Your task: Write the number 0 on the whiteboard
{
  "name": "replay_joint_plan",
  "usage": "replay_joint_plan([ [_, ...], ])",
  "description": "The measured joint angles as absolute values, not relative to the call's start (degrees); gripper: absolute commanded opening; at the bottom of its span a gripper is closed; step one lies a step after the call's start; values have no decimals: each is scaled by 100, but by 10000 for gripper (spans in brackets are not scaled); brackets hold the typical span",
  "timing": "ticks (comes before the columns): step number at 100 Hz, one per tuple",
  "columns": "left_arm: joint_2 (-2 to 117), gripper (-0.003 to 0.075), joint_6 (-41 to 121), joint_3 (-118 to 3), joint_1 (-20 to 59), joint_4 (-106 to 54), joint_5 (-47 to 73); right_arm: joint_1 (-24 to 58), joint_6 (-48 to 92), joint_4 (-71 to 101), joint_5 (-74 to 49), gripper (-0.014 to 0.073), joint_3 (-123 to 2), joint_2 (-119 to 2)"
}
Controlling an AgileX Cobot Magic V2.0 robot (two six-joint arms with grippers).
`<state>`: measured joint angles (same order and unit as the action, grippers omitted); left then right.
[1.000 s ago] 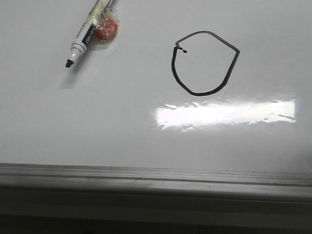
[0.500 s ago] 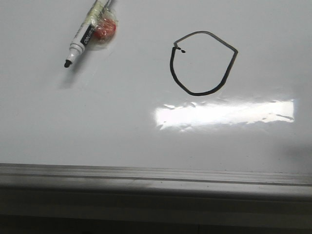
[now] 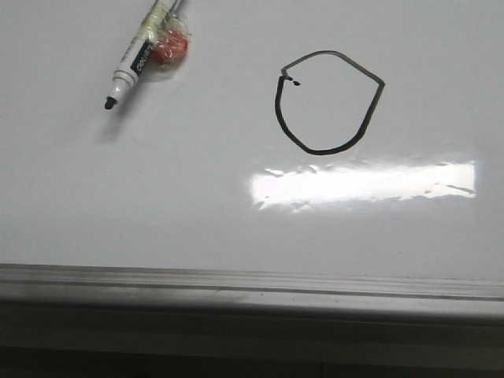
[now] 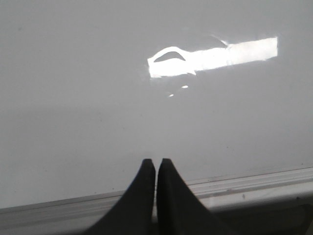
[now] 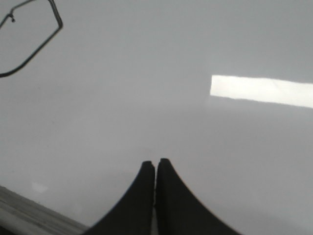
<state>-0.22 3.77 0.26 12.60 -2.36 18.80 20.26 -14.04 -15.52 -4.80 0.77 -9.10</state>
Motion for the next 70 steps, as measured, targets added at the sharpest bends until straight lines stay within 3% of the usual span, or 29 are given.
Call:
replay_joint_plan([
  [23,-22,-20,377,26,1260,-236,1880,2026,-1396,-1186,-1562,-48,77,-297],
  [70,-22,-20,377,26,1260,-236,1880,2026,-1391,-1164,-1813,-48,67,54],
])
